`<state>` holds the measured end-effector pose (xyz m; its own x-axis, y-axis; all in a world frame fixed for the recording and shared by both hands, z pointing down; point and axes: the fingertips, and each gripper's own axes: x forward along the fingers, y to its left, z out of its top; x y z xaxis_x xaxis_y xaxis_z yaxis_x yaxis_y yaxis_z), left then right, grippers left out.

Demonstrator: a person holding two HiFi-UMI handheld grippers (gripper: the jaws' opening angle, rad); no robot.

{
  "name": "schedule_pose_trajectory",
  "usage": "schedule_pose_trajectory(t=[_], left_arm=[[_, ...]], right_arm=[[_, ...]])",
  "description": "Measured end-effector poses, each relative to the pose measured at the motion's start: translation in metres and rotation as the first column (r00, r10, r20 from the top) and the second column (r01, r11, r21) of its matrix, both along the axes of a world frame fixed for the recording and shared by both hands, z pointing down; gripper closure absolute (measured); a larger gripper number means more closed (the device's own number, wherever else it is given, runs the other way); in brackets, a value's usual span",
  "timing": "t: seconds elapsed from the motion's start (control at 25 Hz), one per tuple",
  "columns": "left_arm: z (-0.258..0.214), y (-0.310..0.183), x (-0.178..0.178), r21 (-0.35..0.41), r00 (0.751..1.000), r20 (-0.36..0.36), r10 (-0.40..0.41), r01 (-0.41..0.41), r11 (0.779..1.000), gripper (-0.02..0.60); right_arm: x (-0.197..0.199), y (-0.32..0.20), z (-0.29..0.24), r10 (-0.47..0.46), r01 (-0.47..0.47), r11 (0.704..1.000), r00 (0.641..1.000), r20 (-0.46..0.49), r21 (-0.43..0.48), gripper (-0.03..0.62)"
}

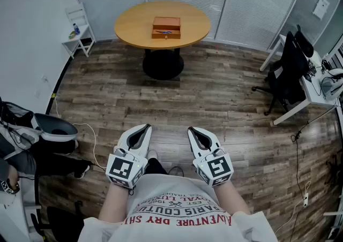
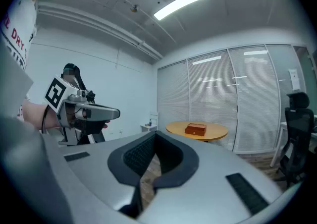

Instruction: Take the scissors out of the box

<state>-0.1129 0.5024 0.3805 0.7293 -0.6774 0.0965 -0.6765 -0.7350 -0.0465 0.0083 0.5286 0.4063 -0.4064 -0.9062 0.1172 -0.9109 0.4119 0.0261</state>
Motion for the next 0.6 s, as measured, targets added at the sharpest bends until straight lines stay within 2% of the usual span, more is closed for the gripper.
schedule_pose_trajectory(t=[0.6], left_arm=[[0.006,-0.004,-0.006,-0.005,1.000,0.003,0.008,-0.008,1.000,0.574]], right_arm=[[-0.001,-0.001,0.011,0.034,-0.033,0.999,0.999,0.034,-0.016,0.586]])
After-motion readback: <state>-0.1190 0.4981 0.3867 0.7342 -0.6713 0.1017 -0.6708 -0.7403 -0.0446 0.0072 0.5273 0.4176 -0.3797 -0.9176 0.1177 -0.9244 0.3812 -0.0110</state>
